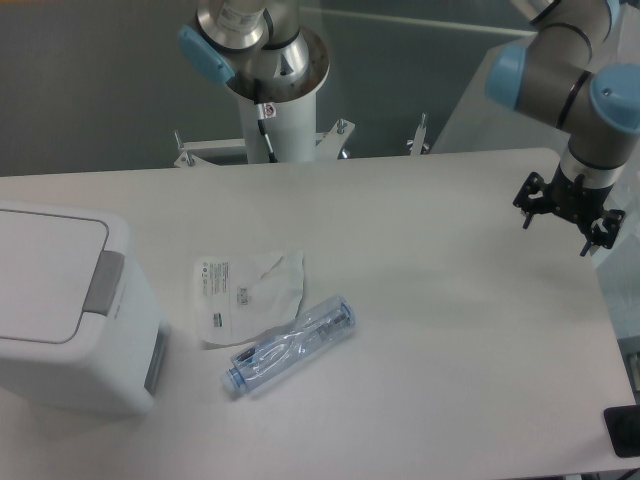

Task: Open the trash can
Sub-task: 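Lift the gripper away from its start pose toward the table center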

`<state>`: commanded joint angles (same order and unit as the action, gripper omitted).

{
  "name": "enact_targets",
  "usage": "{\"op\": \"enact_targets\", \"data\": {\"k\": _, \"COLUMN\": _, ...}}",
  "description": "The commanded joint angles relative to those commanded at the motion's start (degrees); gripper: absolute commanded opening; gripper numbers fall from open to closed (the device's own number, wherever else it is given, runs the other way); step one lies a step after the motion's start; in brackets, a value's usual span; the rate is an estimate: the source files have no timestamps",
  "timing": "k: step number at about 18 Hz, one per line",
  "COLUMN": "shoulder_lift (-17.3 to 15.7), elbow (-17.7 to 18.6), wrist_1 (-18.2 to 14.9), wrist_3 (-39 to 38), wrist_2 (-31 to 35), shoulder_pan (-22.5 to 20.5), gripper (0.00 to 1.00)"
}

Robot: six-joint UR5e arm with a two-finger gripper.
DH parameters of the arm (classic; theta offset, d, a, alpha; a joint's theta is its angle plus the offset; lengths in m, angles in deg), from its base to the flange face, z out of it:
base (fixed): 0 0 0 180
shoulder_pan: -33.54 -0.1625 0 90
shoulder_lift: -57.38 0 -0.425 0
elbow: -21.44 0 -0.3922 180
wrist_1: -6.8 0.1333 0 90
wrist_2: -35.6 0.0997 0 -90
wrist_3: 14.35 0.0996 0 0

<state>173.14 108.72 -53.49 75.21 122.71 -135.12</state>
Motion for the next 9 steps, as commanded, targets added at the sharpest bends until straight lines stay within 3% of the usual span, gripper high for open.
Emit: {"op": "enact_targets", "data": {"k": 9, "shoulder_lift": -0.9, "elbow": 2.1, "wrist_1": 1.1, "wrist_3": -2.0, "wrist_2": -2.6, "shoulder_pan": 1.9, "gripper": 1.00}}
